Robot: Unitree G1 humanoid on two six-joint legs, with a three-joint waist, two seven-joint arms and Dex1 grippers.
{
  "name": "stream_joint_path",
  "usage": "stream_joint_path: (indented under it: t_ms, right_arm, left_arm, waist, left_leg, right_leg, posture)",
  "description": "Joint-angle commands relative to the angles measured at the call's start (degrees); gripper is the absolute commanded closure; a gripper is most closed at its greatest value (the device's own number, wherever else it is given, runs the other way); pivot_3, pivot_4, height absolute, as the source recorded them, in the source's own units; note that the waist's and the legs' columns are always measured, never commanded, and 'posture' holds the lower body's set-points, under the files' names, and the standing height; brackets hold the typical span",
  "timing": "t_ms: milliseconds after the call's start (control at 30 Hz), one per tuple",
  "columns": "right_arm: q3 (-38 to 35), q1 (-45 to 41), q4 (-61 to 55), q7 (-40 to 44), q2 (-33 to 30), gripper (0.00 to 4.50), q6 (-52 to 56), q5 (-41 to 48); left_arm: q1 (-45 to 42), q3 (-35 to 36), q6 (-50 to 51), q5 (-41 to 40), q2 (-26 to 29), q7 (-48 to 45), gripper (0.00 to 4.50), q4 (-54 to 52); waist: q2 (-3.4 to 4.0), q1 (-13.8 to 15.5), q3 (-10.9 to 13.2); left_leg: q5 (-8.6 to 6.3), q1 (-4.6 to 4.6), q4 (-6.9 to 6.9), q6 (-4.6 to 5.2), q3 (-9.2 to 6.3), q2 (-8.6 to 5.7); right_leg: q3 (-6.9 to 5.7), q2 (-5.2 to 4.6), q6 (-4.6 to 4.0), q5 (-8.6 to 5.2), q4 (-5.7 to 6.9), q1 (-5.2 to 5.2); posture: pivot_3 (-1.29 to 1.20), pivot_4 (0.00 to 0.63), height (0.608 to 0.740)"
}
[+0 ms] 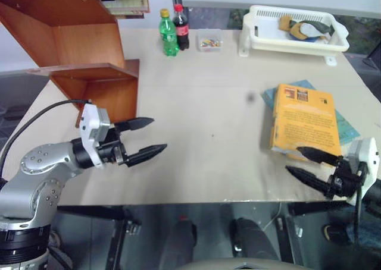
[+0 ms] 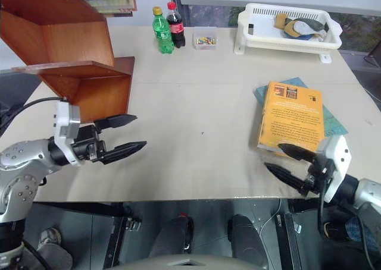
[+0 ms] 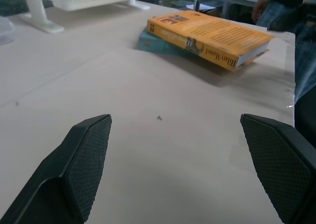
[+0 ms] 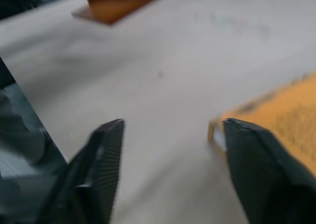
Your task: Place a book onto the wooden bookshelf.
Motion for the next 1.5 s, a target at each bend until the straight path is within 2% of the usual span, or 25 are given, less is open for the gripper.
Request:
stream_joint_path:
  t_ms: [33, 67, 167, 333, 433, 567, 767, 867, 900, 1167, 1300, 1500]
  right_arm:
    - [-5.0, -5.4, 1.5, -4.6, -1.9, 2.99, 1.6, 3.6]
    - [-5.5, -7.8, 4.2, -6.2, -3.5, 3.45, 3.2, 3.2]
    - [-3.5, -15.2, 13.8, -9.0, -8.4, 3.45, 5.2, -2.2]
    - [10.8, -31.4, 35.8, -13.7, -12.1, 3.45, -2.2, -23.2]
    - [19.1, -41.2, 49.7, -15.7, -11.6, 3.45, -9.1, -34.9]
    - [29.0, -55.8, 69.3, -22.3, -8.7, 3.45, -12.3, -48.8]
    - [34.0, -69.9, 91.4, -25.1, -4.5, 3.45, -18.0, -57.2]
    - [34.4, -72.6, 96.8, -23.3, -3.4, 4.30, -19.8, -58.7]
    - [34.5, -73.2, 97.9, -22.2, -3.1, 4.41, -20.0, -59.0]
    - [33.9, -72.7, 101.7, -13.6, -2.2, 4.41, -21.6, -59.1]
    - [33.4, -71.5, 101.3, -6.6, -1.3, 4.41, -22.1, -58.0]
    - [31.8, -70.0, 99.6, -3.8, -0.5, 4.41, -19.9, -56.9]
  left_arm:
    - [-2.1, -0.8, -0.6, -1.0, -1.2, 0.7, 0.00, -1.6]
    - [-2.9, -1.3, 0.0, -1.5, -1.8, 1.2, 0.00, -2.1]
    - [-4.8, -3.0, 1.2, -2.5, -3.2, 2.6, 0.00, -3.7]
    - [-8.0, -7.1, 3.0, -2.5, -6.4, 6.5, 0.00, -6.5]
    - [-9.6, -8.8, 3.9, -2.5, -8.1, 9.2, 0.00, -7.6]
    - [-11.3, -11.0, 5.6, -1.8, -10.0, 13.2, 0.00, -9.2]
    - [-10.5, -12.2, 7.7, -1.3, -10.8, 17.9, 0.00, -12.4]
    - [-9.9, -11.9, 8.2, -2.0, -10.8, 18.7, 0.00, -13.3]
    - [-9.8, -11.8, 8.4, -2.2, -10.6, 18.6, 0.00, -13.5]
    - [-10.0, -12.1, 9.1, -2.7, -9.8, 18.3, 0.00, -13.7]
    - [-9.9, -12.1, 9.4, -2.8, -9.4, 17.8, 0.00, -13.6]
    - [-8.8, -11.8, 9.5, -2.8, -9.3, 17.8, 0.00, -13.6]
  waist:
    - [-0.01, -0.1, 0.0]
    - [-0.01, -0.1, 0.0]
    - [-0.03, 0.0, 0.0]
    - [-0.02, -0.2, 0.0]
    - [0.01, -0.4, 0.0]
    - [0.15, -1.0, 0.1]
    - [0.18, -1.5, 0.1]
    - [0.18, -1.5, 0.1]
    - [0.18, -1.5, 0.1]
    - [0.18, -1.6, 0.1]
    - [0.18, -1.7, 0.1]
    - [0.14, -1.8, 0.1]
  left_leg:
    - [0.00, 0.00, 0.00, 0.00, 0.00, 0.00]
    - [0.00, 0.00, 0.01, 0.00, 0.02, 0.00]
    - [0.00, -0.01, 0.04, 0.00, 0.04, -0.07]
    - [0.00, -0.04, 0.04, 0.00, 0.04, -0.10]
    - [0.00, -0.10, 0.01, 0.00, 0.07, -0.10]
    - [0.00, -0.11, 0.00, 0.00, 0.17, -0.17]
    - [0.00, -0.18, -0.08, 0.00, 0.12, -0.19]
    - [0.00, -0.21, -0.12, 0.00, 0.08, -0.25]
    - [0.00, -0.23, -0.12, 0.00, 0.06, -0.27]
    - [0.00, -0.15, -0.11, 0.01, 0.04, -0.34]
    - [0.00, -0.11, -0.09, 0.01, 0.03, -0.34]
    - [0.00, -0.06, -0.08, 0.01, 0.03, -0.30]
  right_leg:
    - [0.01, 0.00, 0.00, 0.00, 0.00, 0.00]
    - [0.03, 0.00, 0.01, 0.01, 0.00, 0.00]
    - [0.08, -0.01, 0.00, 0.02, 0.00, 0.00]
    - [0.10, -0.01, 0.00, 0.03, 0.00, -0.04]
    - [0.15, 0.00, -0.01, 0.05, 0.03, -0.14]
    - [0.29, -0.03, -0.02, 0.06, 0.01, -0.17]
    - [0.24, -0.08, -0.02, 0.06, -0.04, -0.20]
    - [0.21, -0.15, -0.02, 0.06, -0.07, -0.20]
    - [0.19, -0.18, -0.02, 0.06, -0.07, -0.20]
    - [0.18, -0.23, -0.01, 0.06, -0.01, -0.16]
    - [0.18, -0.22, -0.01, 0.06, 0.01, -0.13]
    - [0.19, -0.18, -0.01, 0.06, 0.03, -0.11]
  posture:
    - [0.00, 0.150, 0.740]
    - [0.00, 0.150, 0.740]
    - [0.00, 0.150, 0.740]
    - [0.00, 0.150, 0.740]
    - [0.00, 0.150, 0.740]
    - [0.00, 0.150, 0.740]
    - [0.00, 0.150, 0.740]
    - [0.00, 0.150, 0.740]
    - [0.00, 0.150, 0.740]
    - [0.00, 0.150, 0.740]
    - [0.00, 0.150, 0.740]
    - [0.00, 0.150, 0.740]
